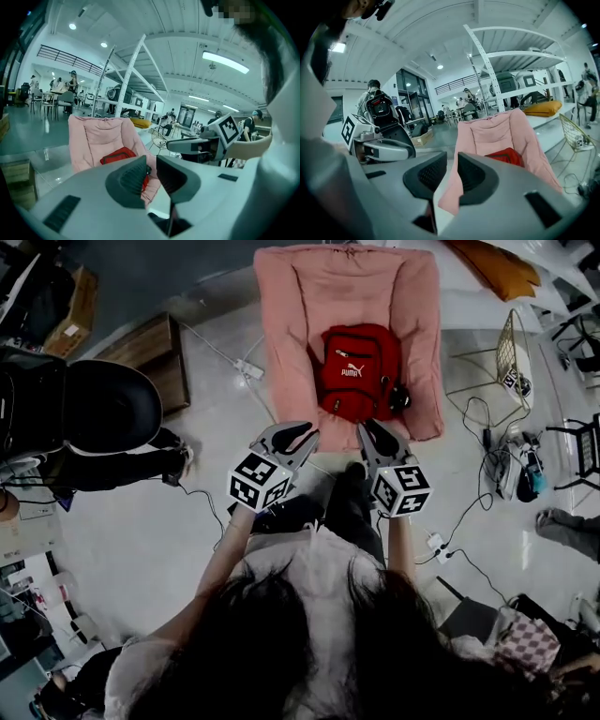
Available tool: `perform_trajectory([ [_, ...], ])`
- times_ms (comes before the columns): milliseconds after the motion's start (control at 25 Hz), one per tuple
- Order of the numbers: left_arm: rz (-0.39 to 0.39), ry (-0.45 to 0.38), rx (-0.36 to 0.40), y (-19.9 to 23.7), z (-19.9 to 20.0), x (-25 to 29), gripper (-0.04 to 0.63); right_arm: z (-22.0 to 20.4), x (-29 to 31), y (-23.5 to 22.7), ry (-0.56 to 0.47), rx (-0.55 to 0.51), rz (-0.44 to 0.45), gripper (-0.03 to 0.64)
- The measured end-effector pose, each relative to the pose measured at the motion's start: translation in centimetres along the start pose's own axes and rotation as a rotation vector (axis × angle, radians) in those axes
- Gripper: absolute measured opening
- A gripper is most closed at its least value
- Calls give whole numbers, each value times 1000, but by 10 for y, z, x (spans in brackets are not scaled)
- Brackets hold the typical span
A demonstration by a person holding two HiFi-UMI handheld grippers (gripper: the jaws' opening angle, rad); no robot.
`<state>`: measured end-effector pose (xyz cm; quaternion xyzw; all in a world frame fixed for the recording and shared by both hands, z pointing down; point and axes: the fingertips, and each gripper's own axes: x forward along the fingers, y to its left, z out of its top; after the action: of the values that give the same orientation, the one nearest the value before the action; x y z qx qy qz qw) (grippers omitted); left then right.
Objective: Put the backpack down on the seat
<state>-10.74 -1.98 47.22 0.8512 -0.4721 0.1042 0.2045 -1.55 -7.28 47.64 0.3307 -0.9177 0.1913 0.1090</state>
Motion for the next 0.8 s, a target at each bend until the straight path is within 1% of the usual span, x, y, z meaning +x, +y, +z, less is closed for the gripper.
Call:
perform_trajectory([
  [200,-62,-6,30,1,-12,-41,77,-16,-20,48,-1,-16,-74,75],
  [360,-98,-25,23,-8,-15,-59,77,-22,-37,75,-1,-18,-93,67],
  [600,-142,-36,25,-25,-17,-66,77,-32,-56,93,24,-29,-104,63],
  [800,-156,-32,12,-37,-24,-68,77,-40,-67,101,37,-34,-105,61],
])
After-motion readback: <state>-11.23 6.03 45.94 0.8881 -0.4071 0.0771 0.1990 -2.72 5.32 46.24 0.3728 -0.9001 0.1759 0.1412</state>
